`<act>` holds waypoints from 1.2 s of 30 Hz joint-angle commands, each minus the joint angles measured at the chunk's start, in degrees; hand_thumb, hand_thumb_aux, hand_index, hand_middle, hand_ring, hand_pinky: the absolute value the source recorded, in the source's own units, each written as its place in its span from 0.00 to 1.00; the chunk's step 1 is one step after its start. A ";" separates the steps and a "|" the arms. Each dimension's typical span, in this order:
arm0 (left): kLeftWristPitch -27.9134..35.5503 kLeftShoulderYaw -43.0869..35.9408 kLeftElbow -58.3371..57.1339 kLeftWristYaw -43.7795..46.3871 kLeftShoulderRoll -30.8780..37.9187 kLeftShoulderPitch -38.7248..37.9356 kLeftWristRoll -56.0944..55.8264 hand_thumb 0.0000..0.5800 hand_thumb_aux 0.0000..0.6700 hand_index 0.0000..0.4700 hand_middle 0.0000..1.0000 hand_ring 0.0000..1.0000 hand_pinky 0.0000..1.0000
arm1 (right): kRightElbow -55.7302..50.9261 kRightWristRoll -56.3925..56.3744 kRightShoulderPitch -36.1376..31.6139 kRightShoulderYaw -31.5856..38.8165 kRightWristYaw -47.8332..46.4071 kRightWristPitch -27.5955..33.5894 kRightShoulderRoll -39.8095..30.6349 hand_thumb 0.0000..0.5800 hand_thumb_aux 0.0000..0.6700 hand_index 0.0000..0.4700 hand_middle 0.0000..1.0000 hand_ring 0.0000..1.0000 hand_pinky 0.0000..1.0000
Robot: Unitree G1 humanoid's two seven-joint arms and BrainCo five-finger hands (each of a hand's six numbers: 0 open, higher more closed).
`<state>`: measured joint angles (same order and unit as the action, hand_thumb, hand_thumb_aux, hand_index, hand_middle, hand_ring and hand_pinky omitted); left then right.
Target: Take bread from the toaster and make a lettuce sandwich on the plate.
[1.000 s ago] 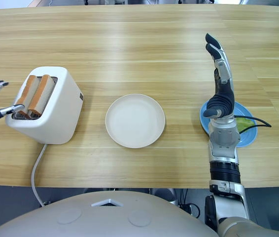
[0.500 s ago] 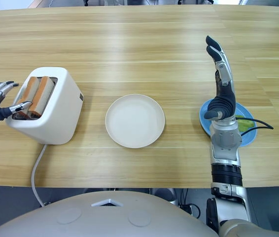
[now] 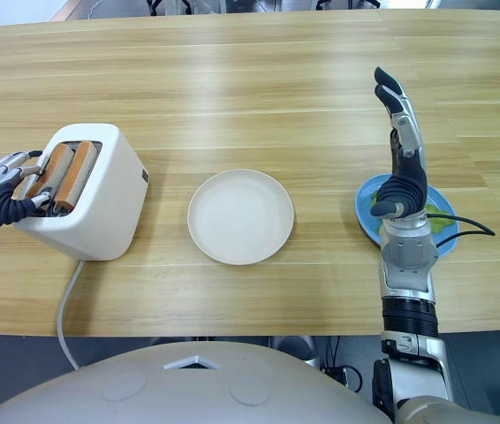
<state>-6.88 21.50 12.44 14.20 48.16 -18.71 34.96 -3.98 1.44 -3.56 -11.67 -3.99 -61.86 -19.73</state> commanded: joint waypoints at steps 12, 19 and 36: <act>4.20 -0.24 2.29 -0.41 -8.22 9.72 -11.37 1.00 1.00 0.98 0.06 0.06 0.06 | 0.29 -0.11 0.09 -0.42 -0.42 0.75 -0.06 0.00 0.00 0.00 0.00 0.00 0.00; 4.88 0.85 3.68 -1.30 -11.62 12.50 -16.49 1.00 1.00 0.98 1.00 1.00 1.00 | 0.06 0.11 0.18 -0.51 -0.37 0.56 0.13 0.00 0.00 0.00 0.00 0.00 0.00; -7.63 -2.02 -2.37 -20.96 -11.63 18.76 -3.27 1.00 1.00 0.98 1.00 1.00 1.00 | 0.17 0.00 0.39 -1.03 -0.41 0.57 -0.11 0.00 0.00 0.00 0.00 0.00 0.00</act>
<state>-13.63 19.96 10.74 -5.50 35.71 -0.37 30.35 -3.82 1.46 -2.99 -12.30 -4.11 -61.77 -19.66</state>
